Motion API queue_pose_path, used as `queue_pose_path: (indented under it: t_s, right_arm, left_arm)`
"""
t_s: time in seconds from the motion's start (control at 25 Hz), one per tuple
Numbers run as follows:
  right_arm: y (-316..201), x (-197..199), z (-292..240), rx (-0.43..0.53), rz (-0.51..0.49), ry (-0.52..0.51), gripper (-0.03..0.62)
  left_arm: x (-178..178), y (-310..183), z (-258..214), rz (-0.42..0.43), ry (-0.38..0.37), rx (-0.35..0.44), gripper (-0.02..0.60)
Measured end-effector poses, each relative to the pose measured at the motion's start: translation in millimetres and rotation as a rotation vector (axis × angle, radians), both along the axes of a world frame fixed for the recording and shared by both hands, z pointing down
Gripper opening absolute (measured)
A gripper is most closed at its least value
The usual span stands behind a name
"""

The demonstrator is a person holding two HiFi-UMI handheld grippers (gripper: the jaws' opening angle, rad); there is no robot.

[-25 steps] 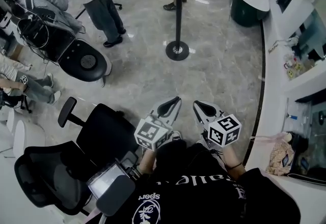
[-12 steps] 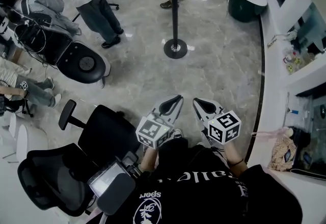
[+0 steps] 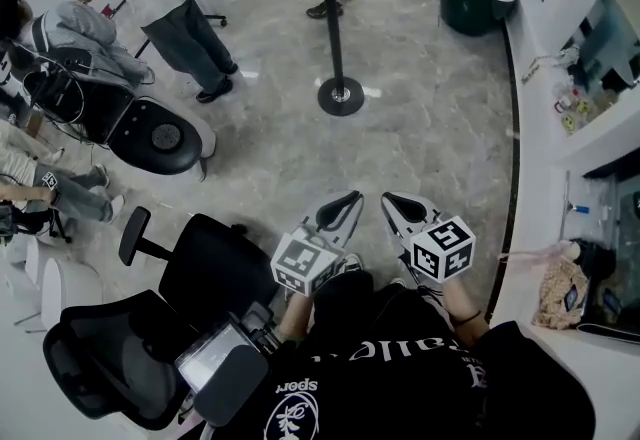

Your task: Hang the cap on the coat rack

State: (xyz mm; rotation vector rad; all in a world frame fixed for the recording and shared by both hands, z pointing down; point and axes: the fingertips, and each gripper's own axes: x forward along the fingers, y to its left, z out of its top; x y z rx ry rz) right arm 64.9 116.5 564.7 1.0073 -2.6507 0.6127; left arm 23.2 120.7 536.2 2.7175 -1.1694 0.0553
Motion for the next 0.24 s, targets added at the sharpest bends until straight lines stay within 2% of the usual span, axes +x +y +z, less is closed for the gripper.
queue_pose_path:
  t_s: [0.24]
  right_arm:
    - [-9.8, 4.4, -0.3, -0.003, 0.011, -0.007, 0.018]
  left_arm:
    - [6.1, -7.1, -2.1, 0.012, -0.026, -0.011, 0.023]
